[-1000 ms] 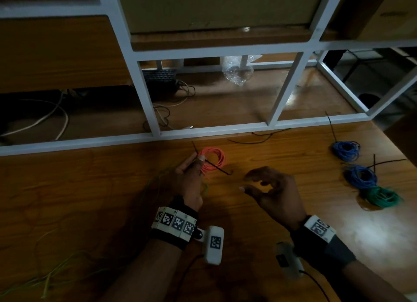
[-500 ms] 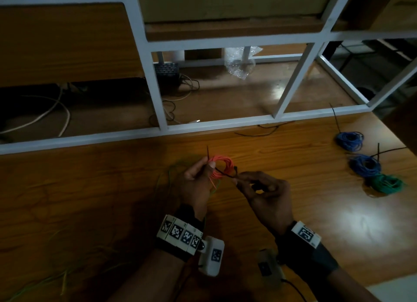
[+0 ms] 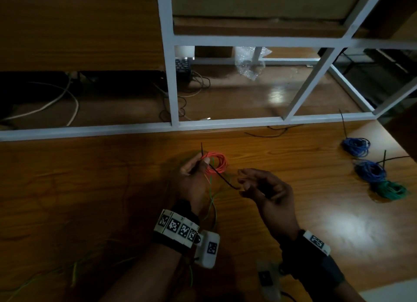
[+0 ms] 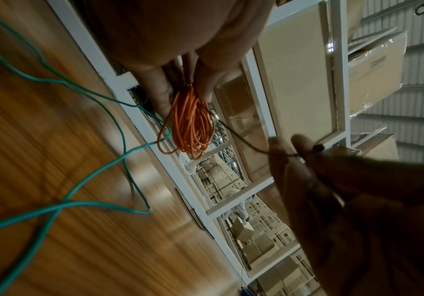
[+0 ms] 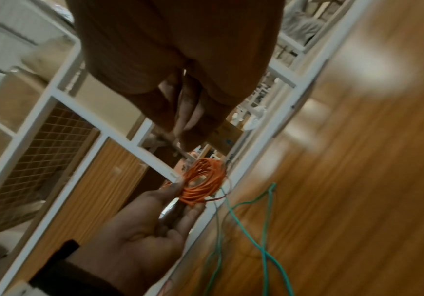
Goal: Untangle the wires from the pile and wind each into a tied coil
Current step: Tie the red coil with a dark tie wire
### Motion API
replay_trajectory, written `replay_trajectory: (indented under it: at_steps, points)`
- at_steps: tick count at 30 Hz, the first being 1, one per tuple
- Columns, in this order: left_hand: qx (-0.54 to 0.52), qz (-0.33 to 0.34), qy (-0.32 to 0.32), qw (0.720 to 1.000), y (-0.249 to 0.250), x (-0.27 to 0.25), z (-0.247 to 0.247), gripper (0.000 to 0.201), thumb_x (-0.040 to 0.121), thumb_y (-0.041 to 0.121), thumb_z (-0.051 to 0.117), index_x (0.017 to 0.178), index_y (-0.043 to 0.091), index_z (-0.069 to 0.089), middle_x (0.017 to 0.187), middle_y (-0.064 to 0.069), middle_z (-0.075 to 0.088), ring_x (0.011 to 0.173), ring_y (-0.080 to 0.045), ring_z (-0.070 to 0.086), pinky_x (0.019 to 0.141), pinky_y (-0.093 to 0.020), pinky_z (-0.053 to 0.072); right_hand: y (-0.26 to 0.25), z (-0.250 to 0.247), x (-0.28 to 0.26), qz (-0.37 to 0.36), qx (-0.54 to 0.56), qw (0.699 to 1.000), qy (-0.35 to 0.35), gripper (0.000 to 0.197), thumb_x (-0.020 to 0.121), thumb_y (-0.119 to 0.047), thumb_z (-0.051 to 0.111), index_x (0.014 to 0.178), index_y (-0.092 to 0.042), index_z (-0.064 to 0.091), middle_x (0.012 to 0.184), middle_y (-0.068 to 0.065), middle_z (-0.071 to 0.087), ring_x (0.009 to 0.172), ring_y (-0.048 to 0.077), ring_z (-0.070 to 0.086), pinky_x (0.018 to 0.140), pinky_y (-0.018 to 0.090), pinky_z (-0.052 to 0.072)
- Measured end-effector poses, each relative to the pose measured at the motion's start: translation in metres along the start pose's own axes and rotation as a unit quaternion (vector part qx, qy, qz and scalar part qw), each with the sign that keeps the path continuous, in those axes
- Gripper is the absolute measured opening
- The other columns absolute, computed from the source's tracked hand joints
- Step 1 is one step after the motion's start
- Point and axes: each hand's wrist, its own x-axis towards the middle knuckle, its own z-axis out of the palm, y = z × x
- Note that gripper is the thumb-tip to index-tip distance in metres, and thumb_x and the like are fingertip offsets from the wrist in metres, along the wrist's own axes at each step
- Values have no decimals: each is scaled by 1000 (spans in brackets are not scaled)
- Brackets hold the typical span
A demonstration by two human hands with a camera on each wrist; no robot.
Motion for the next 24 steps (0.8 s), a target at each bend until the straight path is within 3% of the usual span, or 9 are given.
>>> replay_trajectory:
  at_steps: [2, 5, 8, 10, 13, 15, 17, 20, 24]
  points:
    - [9, -4, 9, 1000, -1, 5, -4, 22, 84, 17, 76, 95, 35, 70, 101, 8, 74, 99, -10, 69, 86, -27, 55, 4, -3, -3, 19, -6, 1000, 7, 23, 92, 4, 69, 109, -10, 76, 106, 7, 78, 102, 29, 74, 81, 58, 61]
    - [0, -11, 9, 1000, -2, 6, -6, 22, 85, 17, 75, 96, 34, 69, 100, 9, 73, 102, -12, 69, 88, -29, 55, 0, -6, -7, 37, -38, 999, -13, 22, 91, 1, 73, 109, -9, 76, 101, 7, 78, 98, 27, 75, 78, 57, 62]
    - [-6, -2, 11, 1000, -5, 3, -5, 22, 85, 13, 74, 99, 30, 69, 102, 5, 73, 94, -7, 69, 71, -14, 54, -5, -6, -8, 50, -54, 997, -23, 26, 84, -2, 80, 108, -10, 77, 101, 3, 79, 94, 22, 75, 74, 52, 63]
    - [-14, 3, 12, 1000, -5, -1, -2, 22, 86, 10, 73, 105, 20, 70, 103, 1, 71, 90, -7, 68, 64, -12, 53, -7, -4, -9, 49, -60, 997, -17, 27, 80, -6, 83, 107, -11, 77, 98, 2, 79, 93, 20, 76, 71, 46, 64]
    - [-10, 9, 12, 1000, -4, -6, 2, 29, 86, 8, 72, 115, 8, 69, 106, -5, 71, 95, -15, 68, 78, -20, 56, -6, 0, -10, 23, -81, 996, -2, 22, 79, -9, 84, 100, -10, 78, 95, -3, 79, 86, 16, 76, 67, 34, 62]
    - [-8, 14, 11, 1000, -6, -8, 2, 24, 85, 11, 74, 107, 19, 72, 102, 0, 73, 99, -17, 69, 86, -30, 56, -5, 2, -11, 8, -92, 996, 14, 15, 80, -10, 84, 94, -13, 80, 92, -5, 79, 81, 14, 75, 65, 27, 59]
    - [13, 27, 5, 1000, -7, -10, 0, 22, 85, 16, 75, 100, 30, 71, 98, 8, 73, 100, -15, 70, 88, -32, 56, -6, 3, -12, -4, -106, 994, 27, 16, 81, -12, 84, 96, -16, 79, 92, -8, 79, 83, 12, 76, 67, 25, 59]
    - [46, 51, -27, 997, -11, -15, -1, 24, 85, 22, 76, 107, 27, 72, 106, 4, 74, 101, -9, 69, 87, -27, 56, -12, 4, -8, -21, -98, 993, 63, 29, 80, -10, 85, 106, -13, 73, 92, -7, 80, 89, 10, 77, 75, 24, 61]
    - [59, 84, -53, 993, -12, -25, -1, 24, 84, 25, 78, 105, 34, 73, 103, 15, 73, 98, 0, 69, 74, -15, 53, -21, 5, 6, -34, -117, 988, 91, 15, 80, -13, 86, 89, -13, 74, 81, -8, 78, 77, 9, 76, 66, 24, 59]
